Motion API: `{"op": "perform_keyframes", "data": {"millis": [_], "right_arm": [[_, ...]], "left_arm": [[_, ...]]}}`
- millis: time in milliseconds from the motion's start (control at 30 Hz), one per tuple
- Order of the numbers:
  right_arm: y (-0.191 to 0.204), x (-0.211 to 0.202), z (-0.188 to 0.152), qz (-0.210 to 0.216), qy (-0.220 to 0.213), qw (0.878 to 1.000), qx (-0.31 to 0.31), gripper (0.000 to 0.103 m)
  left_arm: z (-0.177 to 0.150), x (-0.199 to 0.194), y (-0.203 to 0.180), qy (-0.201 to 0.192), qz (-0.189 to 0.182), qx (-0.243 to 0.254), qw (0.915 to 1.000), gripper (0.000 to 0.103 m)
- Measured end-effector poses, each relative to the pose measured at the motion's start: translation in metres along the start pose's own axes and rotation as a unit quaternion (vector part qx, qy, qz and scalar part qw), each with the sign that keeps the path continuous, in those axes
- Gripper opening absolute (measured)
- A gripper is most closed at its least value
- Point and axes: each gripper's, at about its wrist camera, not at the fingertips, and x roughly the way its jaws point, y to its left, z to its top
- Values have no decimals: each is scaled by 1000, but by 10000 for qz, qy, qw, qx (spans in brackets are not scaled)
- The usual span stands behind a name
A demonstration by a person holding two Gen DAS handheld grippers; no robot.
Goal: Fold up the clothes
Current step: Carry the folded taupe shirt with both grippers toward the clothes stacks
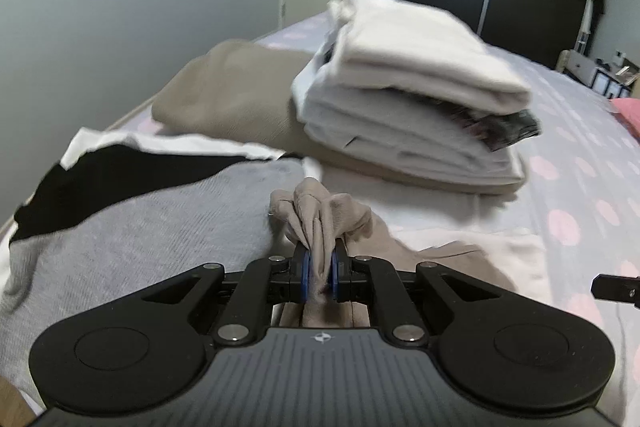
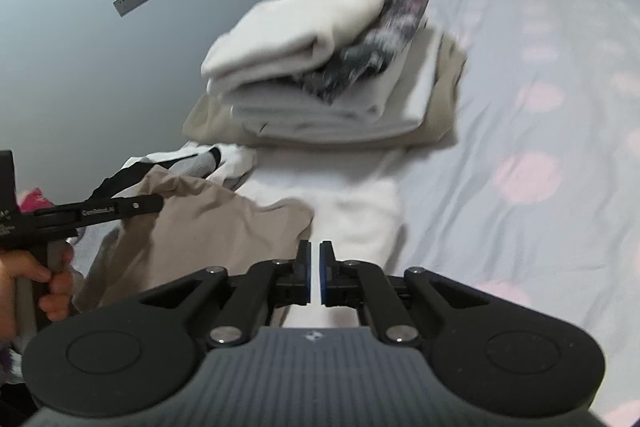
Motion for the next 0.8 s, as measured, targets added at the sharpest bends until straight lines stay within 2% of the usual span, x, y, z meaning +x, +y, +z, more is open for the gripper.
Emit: {"op": "perform_keyframes", "data": {"millis": [67,100,467,600,667,733,800], "right_arm": [[2,12,0,182,74,9998,99,36],[2,19,1,261,106,9995,165,38],[-9,97,16,539,629,9937,758,38],[-12,122,21,627,804,9895,1026,33],[-10,126,22,690,803,9889,1038,14],[-5,119,22,712,653,9910,930,7],[2,103,20,714,389,9939,743,6]], "left_arm": [[0,5,5,73,28,-24,10000,8],[0,7,8,104,33,-48,9999,8],[-1,19,19,285,17,-187,9994,9],[-1,24,20,354,13,-227,9991,9],[-1,25,20,379,17,-239,9990,9],[0,24,20,389,11,-238,9990,9],[0,21,19,365,-45,-236,9990,9]]}}
